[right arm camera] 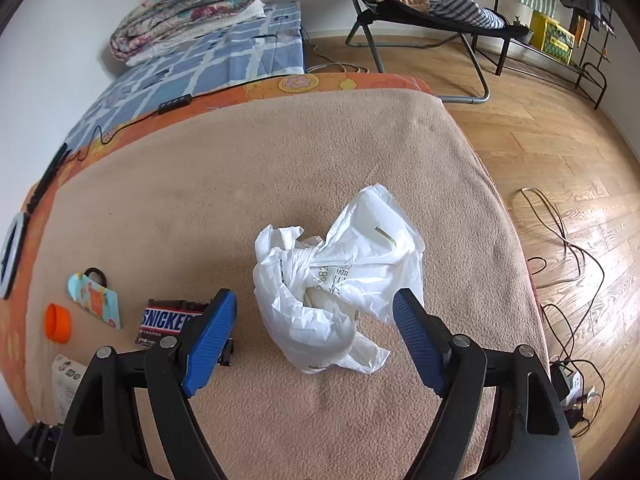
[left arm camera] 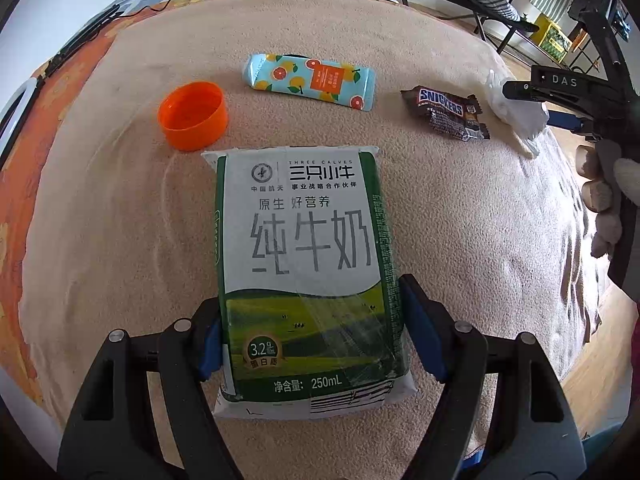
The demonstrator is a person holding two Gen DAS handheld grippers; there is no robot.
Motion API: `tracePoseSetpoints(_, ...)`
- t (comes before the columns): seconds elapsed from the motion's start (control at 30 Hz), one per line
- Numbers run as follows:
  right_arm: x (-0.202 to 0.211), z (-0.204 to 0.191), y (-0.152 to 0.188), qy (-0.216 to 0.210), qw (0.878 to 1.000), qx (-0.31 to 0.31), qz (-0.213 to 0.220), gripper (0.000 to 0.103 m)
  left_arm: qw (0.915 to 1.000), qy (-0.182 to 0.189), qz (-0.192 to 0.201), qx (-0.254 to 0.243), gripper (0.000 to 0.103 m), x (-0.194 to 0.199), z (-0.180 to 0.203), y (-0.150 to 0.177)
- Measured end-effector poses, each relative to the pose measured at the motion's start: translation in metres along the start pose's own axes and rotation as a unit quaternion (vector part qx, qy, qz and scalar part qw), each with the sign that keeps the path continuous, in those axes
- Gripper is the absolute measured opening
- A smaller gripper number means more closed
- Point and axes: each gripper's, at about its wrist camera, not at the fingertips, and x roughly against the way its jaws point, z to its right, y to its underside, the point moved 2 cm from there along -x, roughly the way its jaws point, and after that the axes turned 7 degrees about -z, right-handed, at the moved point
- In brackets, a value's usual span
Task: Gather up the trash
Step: 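Grasp the green milk carton with the left tool while the right tool grasps the white bag, then lift the milk carton and white bag toward the blue basket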
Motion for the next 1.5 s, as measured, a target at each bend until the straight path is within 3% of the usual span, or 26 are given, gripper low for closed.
tracePoseSetpoints(0.07, -0.003, 0.002, -0.001, 0.006, 1.000, -0.004, -0.001, 0.077, 1.0000, 0.000, 0.002, -0.001, 0.077, 0.002, 0.000, 0.002)
tracePoseSetpoints(0.13, -0.007, 0.003, -0.002, 0.006, 1.000, -0.010, -0.005, 0.062, 1.0000, 0.000, 0.004, 0.000, 0.077, 0.004, -0.002, 0.003)
tracePoseSetpoints(0.33, -0.010, 0.006, -0.001, -0.010, 1.000, -0.013, -0.008, 0.040, 0.9999, 0.004, 0.012, 0.005, 0.077, 0.010, -0.002, 0.005)
tracePoseSetpoints(0.67, 0.014, 0.008, 0.010, -0.017, 1.000, -0.001, 0.015, 0.037, 0.9994, 0.016, 0.028, 0.009, 0.077, 0.032, -0.006, 0.015)
tracePoseSetpoints(0.97, 0.063, -0.009, 0.034, -0.031, 0.998, 0.039, 0.042, 0.037, 0.9986, 0.023, 0.048, 0.008, 0.077, 0.068, -0.011, 0.038)
tracePoseSetpoints(1.5, 0.145, -0.060, 0.121, -0.084, 0.985, 0.127, 0.080, 0.037, 0.9969, 0.029, 0.072, -0.005, 0.077, 0.123, -0.018, 0.102)
